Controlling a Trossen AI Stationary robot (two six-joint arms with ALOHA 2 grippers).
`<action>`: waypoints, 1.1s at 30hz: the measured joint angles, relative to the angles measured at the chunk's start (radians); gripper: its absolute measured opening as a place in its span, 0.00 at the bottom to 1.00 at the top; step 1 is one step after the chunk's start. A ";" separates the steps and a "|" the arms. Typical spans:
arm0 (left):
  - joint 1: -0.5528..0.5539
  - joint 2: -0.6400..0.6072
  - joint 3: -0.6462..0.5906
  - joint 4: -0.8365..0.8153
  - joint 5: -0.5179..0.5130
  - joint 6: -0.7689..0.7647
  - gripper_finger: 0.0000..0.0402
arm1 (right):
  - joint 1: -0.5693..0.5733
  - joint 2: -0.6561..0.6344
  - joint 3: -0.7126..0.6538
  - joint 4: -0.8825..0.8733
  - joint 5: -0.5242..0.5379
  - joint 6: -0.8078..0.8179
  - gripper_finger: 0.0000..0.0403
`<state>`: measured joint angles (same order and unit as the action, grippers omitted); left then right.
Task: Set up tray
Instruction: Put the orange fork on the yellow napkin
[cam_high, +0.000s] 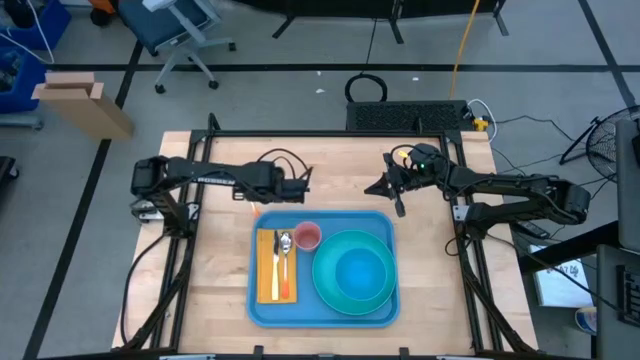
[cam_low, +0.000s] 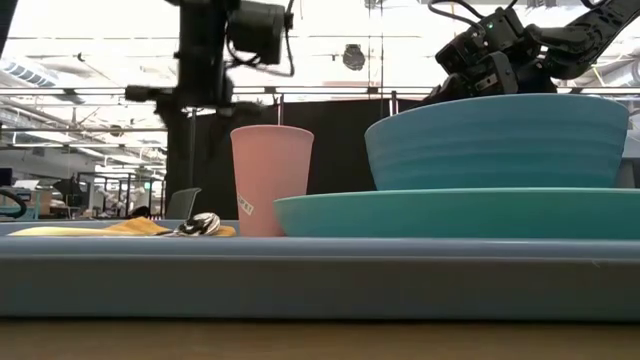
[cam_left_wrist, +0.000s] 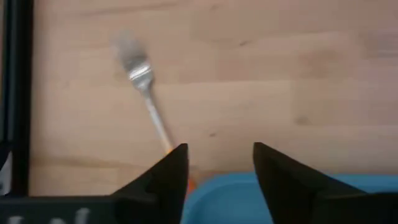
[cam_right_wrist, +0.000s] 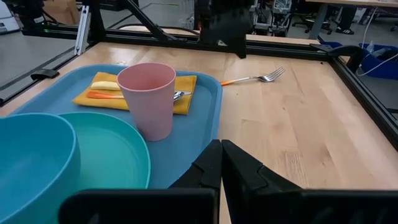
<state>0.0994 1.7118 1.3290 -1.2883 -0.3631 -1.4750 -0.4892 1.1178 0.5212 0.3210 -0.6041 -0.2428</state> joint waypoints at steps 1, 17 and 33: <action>0.009 -0.002 -0.027 0.025 0.008 -0.001 0.48 | 0.000 0.000 0.000 -0.002 0.000 0.000 0.00; 0.125 -0.003 -0.268 0.197 0.127 -0.083 0.60 | 0.000 0.000 0.000 0.002 0.000 0.020 0.00; 0.206 -0.008 -0.438 0.397 0.204 -0.048 0.42 | 0.000 0.000 0.000 -0.005 0.000 0.019 0.00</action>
<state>0.3058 1.7042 0.8911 -0.8917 -0.1595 -1.5235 -0.4892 1.1178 0.5211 0.3164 -0.6041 -0.2241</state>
